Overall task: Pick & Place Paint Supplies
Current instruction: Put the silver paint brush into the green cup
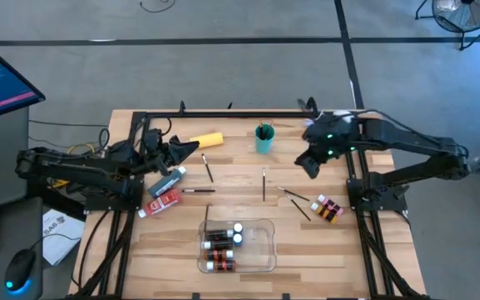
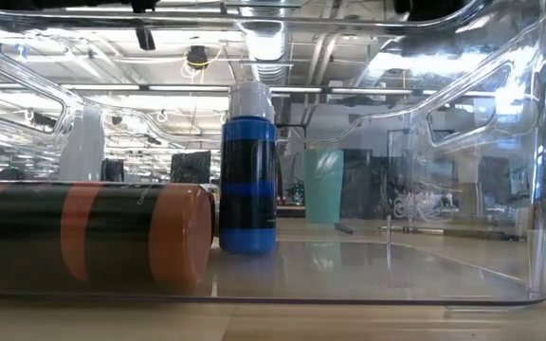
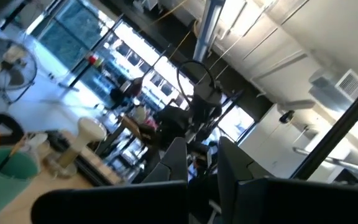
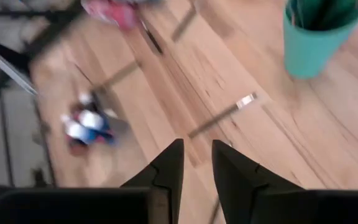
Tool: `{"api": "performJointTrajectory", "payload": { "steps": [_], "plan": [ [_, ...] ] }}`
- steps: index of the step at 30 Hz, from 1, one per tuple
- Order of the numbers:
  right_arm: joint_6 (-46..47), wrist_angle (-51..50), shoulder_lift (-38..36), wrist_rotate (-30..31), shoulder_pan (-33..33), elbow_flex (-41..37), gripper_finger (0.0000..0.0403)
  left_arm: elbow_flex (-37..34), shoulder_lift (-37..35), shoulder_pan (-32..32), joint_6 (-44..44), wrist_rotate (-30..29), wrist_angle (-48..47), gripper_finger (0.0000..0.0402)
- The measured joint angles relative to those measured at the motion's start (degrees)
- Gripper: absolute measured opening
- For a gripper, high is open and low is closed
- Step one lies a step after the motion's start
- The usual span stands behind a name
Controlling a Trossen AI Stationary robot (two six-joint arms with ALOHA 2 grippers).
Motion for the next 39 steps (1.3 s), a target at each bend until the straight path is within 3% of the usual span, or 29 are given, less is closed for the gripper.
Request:
{"api": "performJointTrajectory", "payload": {
  "steps": [12, 19, 27, 35, 39],
  "plan": [
    [-10.50, 1.94, 13.76, 0.30, 3.54, -2.37, 0.0077, -0.07, 0.65, 0.00, -0.71, 1.54, -0.34, 0.0002],
    [-11.68, 5.51, 22.81, 0.78, 3.69, -2.37, 0.0077, -0.07, 0.63, 0.00, -0.31, 1.65, -0.28, 0.0002],
    [-12.82, 3.02, 32.27, 0.73, 1.66, -2.43, 0.0077, -0.07, 0.65, 0.00, -0.30, 3.83, -0.56, 0.0002],
    [-13.54, 8.68, 35.82, 0.47, 4.66, -2.59, 0.0077, -0.07, 0.65, 0.00, -0.30, 5.73, -0.61, 0.0002],
    [-10.94, 12.13, 35.75, 5.65, 6.22, -2.57, 0.0077, -0.07, 0.65, -0.14, -0.30, 6.66, -0.61, 0.0002]
  ]
}}
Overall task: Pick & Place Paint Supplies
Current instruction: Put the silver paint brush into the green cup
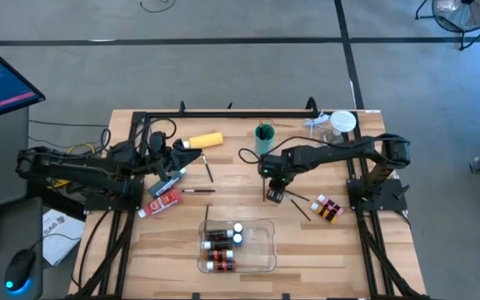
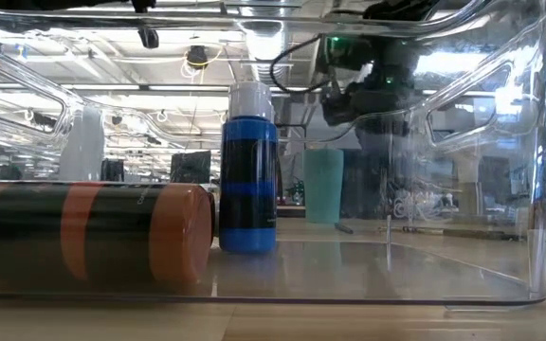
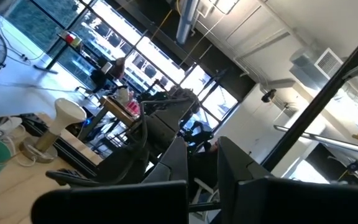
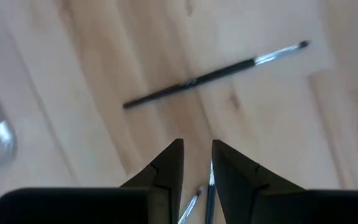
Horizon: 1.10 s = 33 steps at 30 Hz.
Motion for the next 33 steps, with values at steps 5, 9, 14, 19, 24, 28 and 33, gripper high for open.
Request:
{"api": "performJointTrajectory", "payload": {
  "steps": [5, 9, 14, 19, 24, 28, 33],
  "plan": [
    [0.41, 1.06, -0.04, 1.95, 0.94, -0.60, 0.0078, 0.00, 0.00, -0.73, 0.00, 0.00, -0.01, 0.0002],
    [4.40, 7.30, -1.99, 2.17, 1.07, -5.19, 0.0085, 0.00, 0.00, -0.75, 0.00, 0.00, -0.05, 0.0002],
    [18.04, 19.67, -10.21, 9.42, 3.48, -15.17, 0.0097, 0.00, 0.00, -1.36, 0.00, 0.00, -0.14, 0.0002],
    [26.40, 25.64, -21.87, 18.36, 5.93, -22.87, 0.0099, 0.02, 0.71, -1.48, 0.00, -0.03, -0.15, 0.0002],
    [22.25, 23.61, -30.00, 18.59, 6.35, -26.74, 0.0099, 0.08, 2.68, -1.48, 0.00, -1.15, -0.39, 0.0002],
    [20.84, 21.93, -33.42, 18.68, 6.20, -28.41, 0.0098, 0.07, 5.77, -1.55, 0.08, -1.82, -0.14, 0.0002],
    [14.84, 28.66, -35.32, 24.85, 6.42, -29.83, 0.0098, 0.07, 10.48, -3.71, 2.13, -2.86, -0.07, 0.0002]
  ]
}}
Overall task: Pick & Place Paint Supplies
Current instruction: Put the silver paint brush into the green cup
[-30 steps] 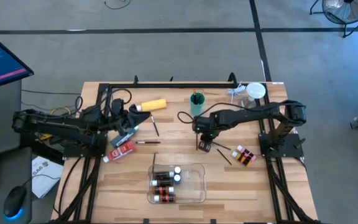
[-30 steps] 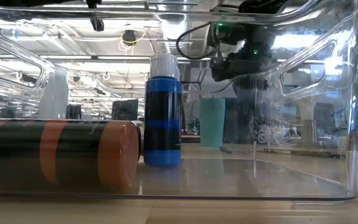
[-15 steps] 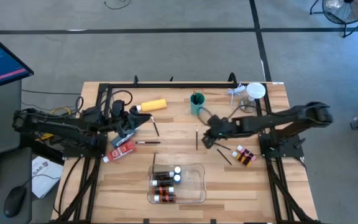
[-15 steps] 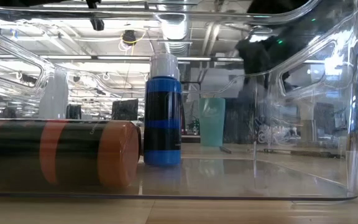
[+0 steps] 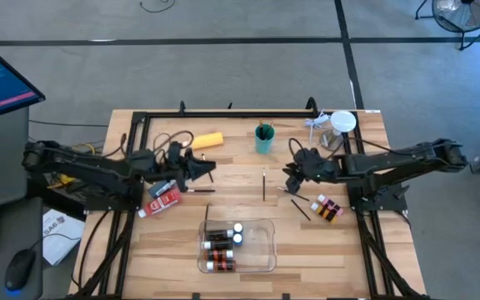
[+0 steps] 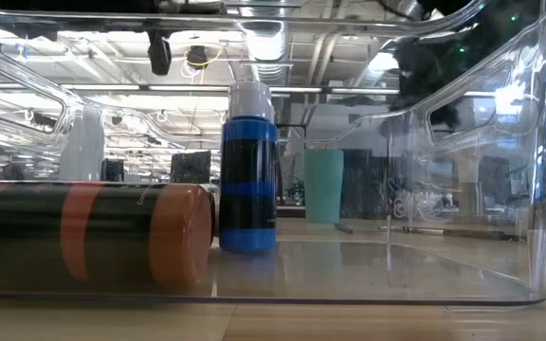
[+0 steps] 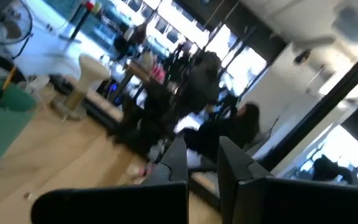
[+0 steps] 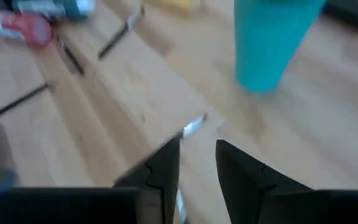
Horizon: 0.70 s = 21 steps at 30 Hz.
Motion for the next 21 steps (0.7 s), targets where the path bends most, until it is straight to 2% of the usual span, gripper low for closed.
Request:
{"api": "performJointTrajectory", "payload": {
  "steps": [3, 7, 14, 17, 21],
  "plan": [
    [-8.01, 14.33, -0.14, 3.99, 1.90, -3.69, 0.0098, 0.00, 2.57, -2.13, 1.82, -2.90, 0.22, 0.0002],
    [-14.54, 33.60, 1.81, 3.85, 4.11, -11.90, 0.0098, -0.02, 5.64, -4.30, 2.94, -7.41, 0.18, 0.0002],
    [-14.84, 41.87, 9.12, 4.07, 4.45, -24.74, 0.0098, -0.02, 9.69, -7.44, 2.88, -7.70, 0.01, 0.0002],
    [-14.53, 46.90, 10.58, 4.03, 5.49, -26.73, 0.0098, -0.02, 10.70, -8.54, 2.86, -9.13, -0.04, 0.0002],
    [-18.88, 53.63, 11.64, 4.03, 7.27, -27.17, 0.0098, -0.02, 11.11, -9.74, 3.45, -14.02, -0.03, 0.0002]
  ]
}}
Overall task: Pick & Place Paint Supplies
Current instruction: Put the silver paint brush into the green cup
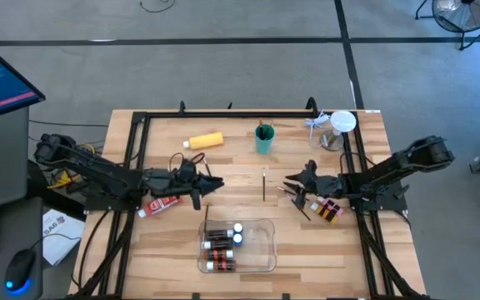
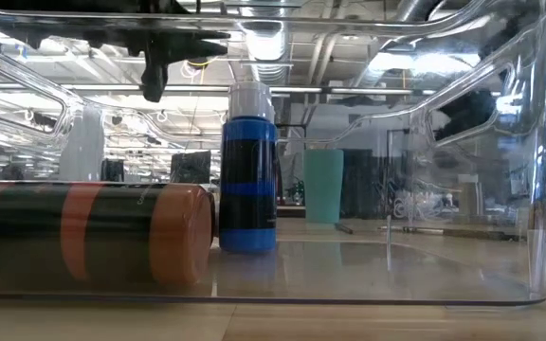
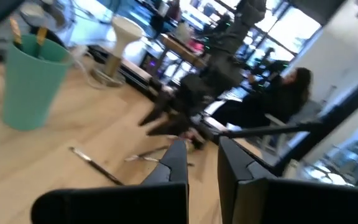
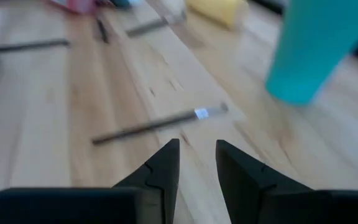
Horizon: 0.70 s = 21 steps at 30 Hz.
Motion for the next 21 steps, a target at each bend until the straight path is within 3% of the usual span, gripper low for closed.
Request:
{"api": "performJointTrajectory", "payload": {
  "steps": [6, 21],
  "plan": [
    [-2.85, 5.34, 3.81, -0.17, 0.32, 0.08, 0.0098, 0.00, 0.00, -1.12, 2.33, -6.75, 0.03, 0.0002],
    [3.49, 4.75, 19.19, -3.11, 0.31, 6.52, 0.0098, -0.02, -0.02, -1.03, 2.25, -6.80, -0.06, 0.0002]
  ]
}}
